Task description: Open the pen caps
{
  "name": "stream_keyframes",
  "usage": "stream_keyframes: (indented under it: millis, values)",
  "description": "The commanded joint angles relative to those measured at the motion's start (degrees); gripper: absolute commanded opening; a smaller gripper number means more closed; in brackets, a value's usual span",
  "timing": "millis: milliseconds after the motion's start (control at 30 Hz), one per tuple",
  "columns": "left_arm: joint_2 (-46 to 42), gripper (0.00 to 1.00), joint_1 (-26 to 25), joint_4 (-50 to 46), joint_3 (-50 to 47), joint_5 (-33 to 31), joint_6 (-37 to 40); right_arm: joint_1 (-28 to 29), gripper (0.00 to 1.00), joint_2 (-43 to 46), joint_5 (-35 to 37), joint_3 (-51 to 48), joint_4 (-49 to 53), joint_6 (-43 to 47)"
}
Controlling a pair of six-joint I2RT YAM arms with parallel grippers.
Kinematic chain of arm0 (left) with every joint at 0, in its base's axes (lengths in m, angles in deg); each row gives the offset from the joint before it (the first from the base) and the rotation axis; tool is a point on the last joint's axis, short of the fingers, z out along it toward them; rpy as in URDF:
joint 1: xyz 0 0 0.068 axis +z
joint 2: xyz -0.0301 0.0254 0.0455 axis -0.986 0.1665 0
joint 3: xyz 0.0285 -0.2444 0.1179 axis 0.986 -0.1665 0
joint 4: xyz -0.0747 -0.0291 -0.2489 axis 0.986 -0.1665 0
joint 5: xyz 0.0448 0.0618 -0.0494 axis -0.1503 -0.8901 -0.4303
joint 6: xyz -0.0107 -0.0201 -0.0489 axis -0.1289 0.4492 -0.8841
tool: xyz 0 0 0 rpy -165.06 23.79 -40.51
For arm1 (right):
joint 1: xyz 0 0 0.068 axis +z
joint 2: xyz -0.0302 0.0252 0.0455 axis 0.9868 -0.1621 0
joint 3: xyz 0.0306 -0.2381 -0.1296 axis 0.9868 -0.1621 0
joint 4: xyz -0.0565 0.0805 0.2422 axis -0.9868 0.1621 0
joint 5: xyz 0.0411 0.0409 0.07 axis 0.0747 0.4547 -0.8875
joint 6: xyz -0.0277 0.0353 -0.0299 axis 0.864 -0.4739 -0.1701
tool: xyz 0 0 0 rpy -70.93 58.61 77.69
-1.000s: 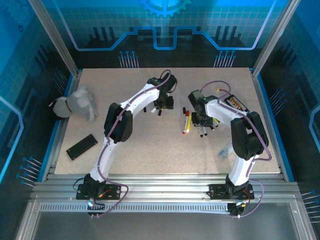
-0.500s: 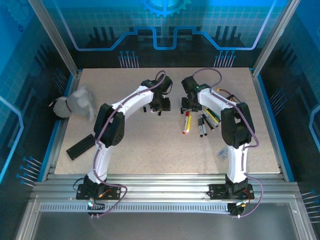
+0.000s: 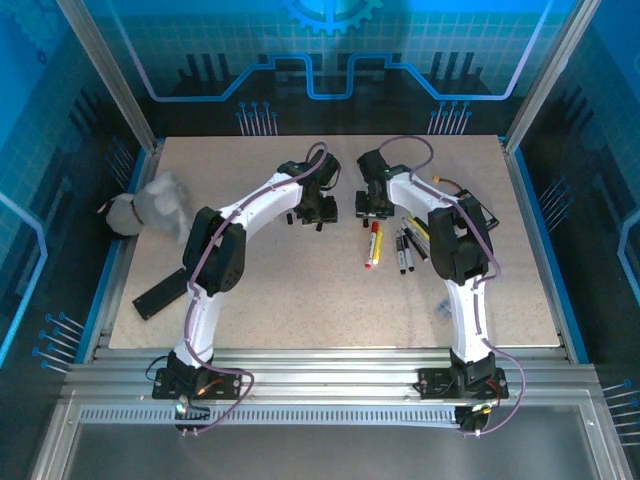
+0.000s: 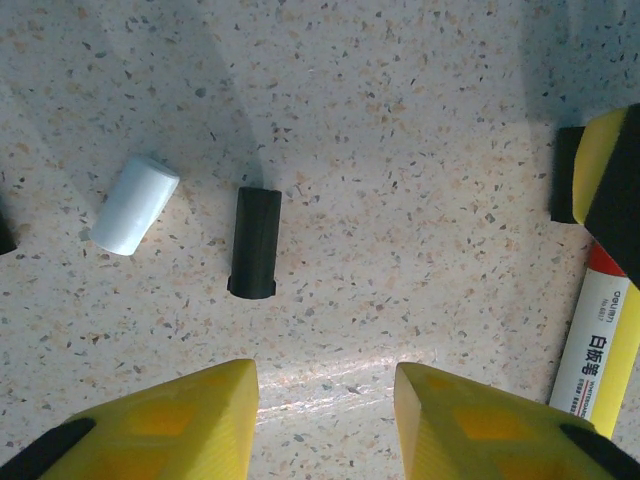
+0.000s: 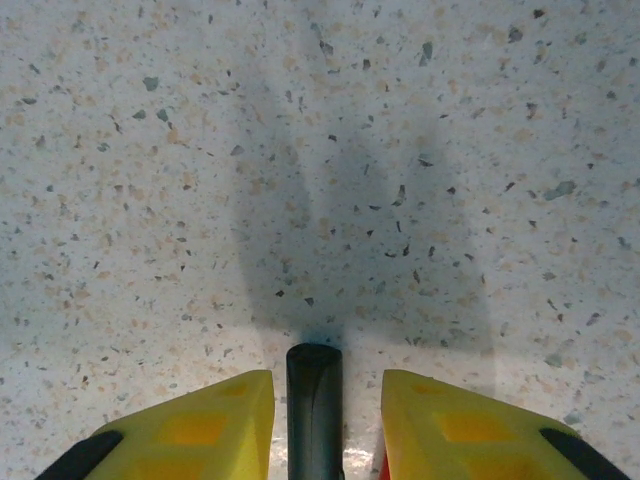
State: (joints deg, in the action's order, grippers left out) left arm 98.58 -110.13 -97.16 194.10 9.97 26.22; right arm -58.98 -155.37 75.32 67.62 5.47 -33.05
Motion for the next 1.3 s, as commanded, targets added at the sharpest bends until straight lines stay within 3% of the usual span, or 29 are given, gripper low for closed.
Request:
stream_keyframes:
  millis: [0,333,500,733,967,1267]
  values:
    - [-2.26,0.41,0.45,0.17,-0.16,1.32,-0.82,-0.67,0.35,-1.74,-0.57,2.69,1.54,0.45]
    - [-1.96,0.41,0.58,-0.01,0.04,1.50,-0.66,1.32,0.34,-3.82,-3.04,5.20,2.85,1.92]
    - [-2.79,0.41,0.67,0.55,-1.12,1.41,-0.68,2.06,0.34,-5.29,-0.46,6.45,5.58,1.18]
    - [-3.05,0.41,0.89,1.23,-2.34,1.56,-0.81,2.31,0.32,-3.62,-1.39,4.21,4.36,0.46]
    - [-2.99,0.41,0.90,1.49,-1.90,1.86,-0.83,4.07,0.32,-2.08,3.43,2.87,6.83,1.32]
    - [-2.97,0.41,0.90,2.02,-2.40,2.60,-1.17,5.35,0.34,1.56,4.01,-2.21,5.83,2.12]
